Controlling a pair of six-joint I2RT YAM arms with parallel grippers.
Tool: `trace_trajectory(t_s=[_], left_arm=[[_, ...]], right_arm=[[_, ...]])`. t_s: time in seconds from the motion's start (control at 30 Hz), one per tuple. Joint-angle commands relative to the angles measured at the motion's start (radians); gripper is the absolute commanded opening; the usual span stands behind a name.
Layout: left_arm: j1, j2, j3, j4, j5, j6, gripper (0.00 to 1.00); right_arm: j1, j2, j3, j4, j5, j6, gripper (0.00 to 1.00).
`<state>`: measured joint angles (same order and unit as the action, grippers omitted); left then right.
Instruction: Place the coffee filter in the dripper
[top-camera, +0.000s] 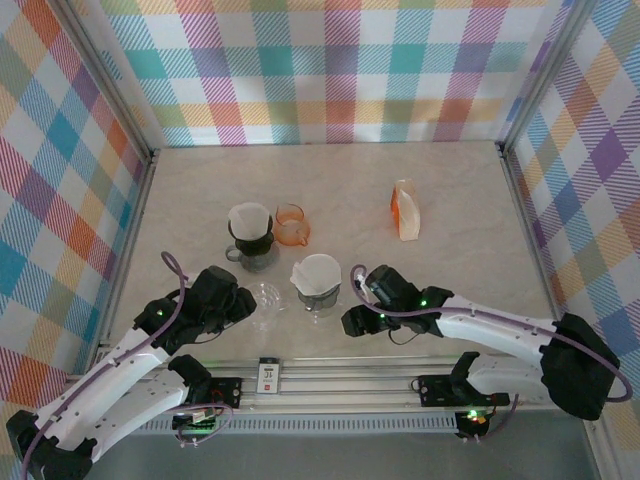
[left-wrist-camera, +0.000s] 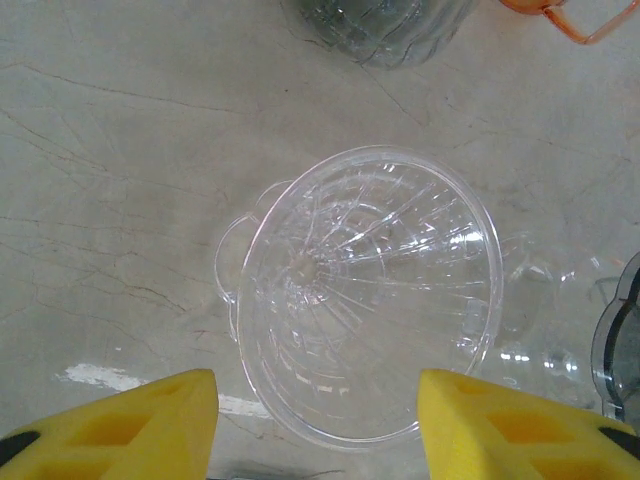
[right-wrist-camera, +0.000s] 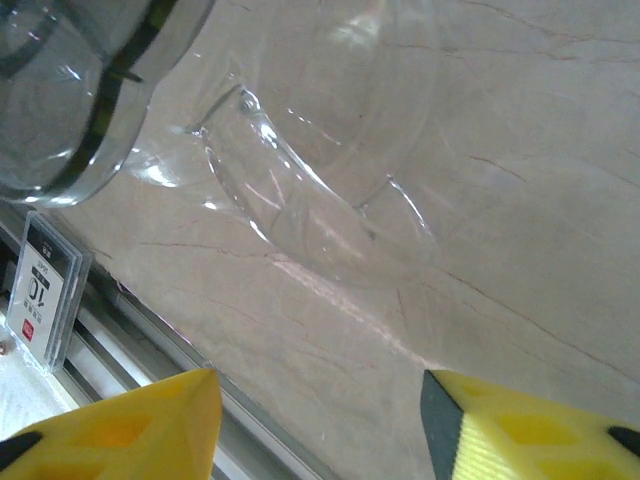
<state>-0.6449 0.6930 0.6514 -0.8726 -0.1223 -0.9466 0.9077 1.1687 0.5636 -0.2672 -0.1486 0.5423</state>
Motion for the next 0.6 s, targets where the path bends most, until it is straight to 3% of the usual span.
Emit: trace_trajectory(t_s=[0.0, 0.57], left_arm=[[0.011, 0.01, -0.006, -0.003, 0.013, -0.007, 0.55], [0.017, -0.019, -0.038, -0.038, -0.015, -0.03, 0.55]], right_arm=[[0.005, 0.046, -0.009, 0.153, -0.048, 0.004, 0.55], [0.005, 0.29, 0.066, 0.403, -0.003, 0.022, 0.53]])
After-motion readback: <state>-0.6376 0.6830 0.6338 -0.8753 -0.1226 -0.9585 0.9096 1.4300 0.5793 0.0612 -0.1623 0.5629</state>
